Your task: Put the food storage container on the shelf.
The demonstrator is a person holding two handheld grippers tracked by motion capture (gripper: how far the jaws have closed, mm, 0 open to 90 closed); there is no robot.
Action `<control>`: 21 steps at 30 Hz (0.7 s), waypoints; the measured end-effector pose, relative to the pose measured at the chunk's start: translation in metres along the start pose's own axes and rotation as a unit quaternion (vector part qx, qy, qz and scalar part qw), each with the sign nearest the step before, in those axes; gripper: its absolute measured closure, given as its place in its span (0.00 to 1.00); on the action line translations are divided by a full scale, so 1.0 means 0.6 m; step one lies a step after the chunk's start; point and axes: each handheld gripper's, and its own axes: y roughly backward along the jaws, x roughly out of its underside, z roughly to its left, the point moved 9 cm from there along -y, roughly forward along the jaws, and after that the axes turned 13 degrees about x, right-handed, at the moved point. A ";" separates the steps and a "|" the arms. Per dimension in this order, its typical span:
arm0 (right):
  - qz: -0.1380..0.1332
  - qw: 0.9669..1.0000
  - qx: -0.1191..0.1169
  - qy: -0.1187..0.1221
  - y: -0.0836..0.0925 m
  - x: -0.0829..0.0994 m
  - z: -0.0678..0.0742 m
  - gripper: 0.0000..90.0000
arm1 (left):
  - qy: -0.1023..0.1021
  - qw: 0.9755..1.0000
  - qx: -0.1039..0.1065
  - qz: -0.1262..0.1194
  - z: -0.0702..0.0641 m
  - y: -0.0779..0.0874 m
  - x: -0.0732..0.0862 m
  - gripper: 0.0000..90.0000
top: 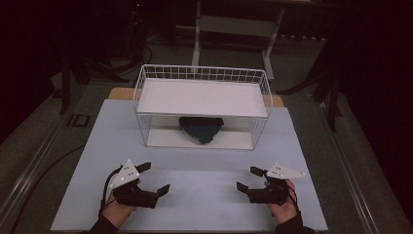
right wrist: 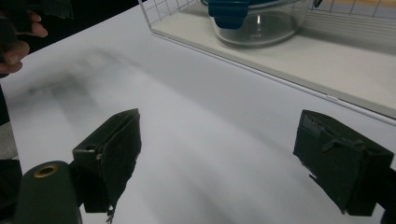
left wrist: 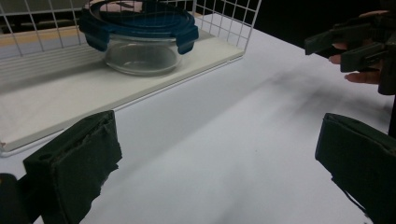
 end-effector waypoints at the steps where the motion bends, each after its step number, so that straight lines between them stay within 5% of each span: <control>1: 0.000 1.000 -0.002 0.002 0.001 0.002 -0.001 0.16 | 0.000 1.000 -0.002 0.002 0.002 0.000 0.002 0.00; 21: 0.014 1.000 -0.009 -0.009 -0.002 0.026 -0.022 0.16 | 0.002 1.000 -0.008 -0.002 0.013 -0.004 0.009 0.00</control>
